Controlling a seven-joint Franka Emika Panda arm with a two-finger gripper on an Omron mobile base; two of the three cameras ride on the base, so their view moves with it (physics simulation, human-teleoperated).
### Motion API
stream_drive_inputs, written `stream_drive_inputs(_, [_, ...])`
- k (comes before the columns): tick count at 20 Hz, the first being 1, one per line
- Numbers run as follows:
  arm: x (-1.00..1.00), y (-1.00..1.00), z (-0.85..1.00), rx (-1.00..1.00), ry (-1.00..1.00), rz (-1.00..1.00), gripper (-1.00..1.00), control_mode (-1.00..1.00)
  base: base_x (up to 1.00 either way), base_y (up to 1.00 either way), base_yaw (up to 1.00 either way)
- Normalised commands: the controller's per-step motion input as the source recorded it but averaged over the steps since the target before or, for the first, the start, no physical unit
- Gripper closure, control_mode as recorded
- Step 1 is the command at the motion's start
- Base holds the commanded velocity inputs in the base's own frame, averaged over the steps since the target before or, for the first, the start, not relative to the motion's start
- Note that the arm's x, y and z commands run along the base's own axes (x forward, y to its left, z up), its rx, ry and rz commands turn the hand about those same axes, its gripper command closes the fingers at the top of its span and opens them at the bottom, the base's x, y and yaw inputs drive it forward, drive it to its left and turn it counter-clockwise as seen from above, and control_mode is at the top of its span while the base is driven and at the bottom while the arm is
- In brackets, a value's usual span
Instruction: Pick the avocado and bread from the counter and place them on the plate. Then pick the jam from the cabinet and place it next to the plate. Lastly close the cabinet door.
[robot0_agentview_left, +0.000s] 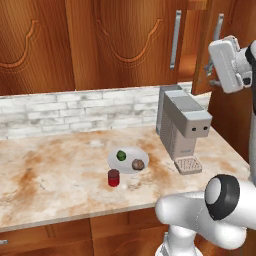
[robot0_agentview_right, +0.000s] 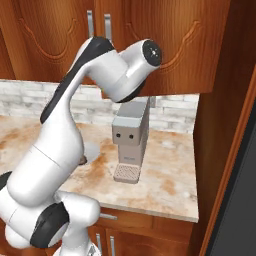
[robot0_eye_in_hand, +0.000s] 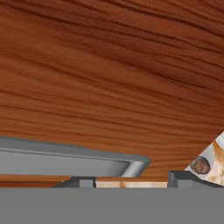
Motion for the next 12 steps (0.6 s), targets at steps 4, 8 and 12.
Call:
stream_drive_inputs(4, [1.00, 0.29, -0.28, -0.19, -0.33, 0.02, -1.00, -1.00, 0.00, 0.00, 0.00])
stream_drive_inputs(8, [1.00, 0.47, -0.32, -0.30, -0.48, 0.00, -1.00, -1.00, 0.00, 0.00, 0.00])
stream_drive_inputs(12, [1.00, 0.44, -0.24, -0.35, -0.55, -0.06, -1.00, -1.00, 0.00, 0.00, 0.00])
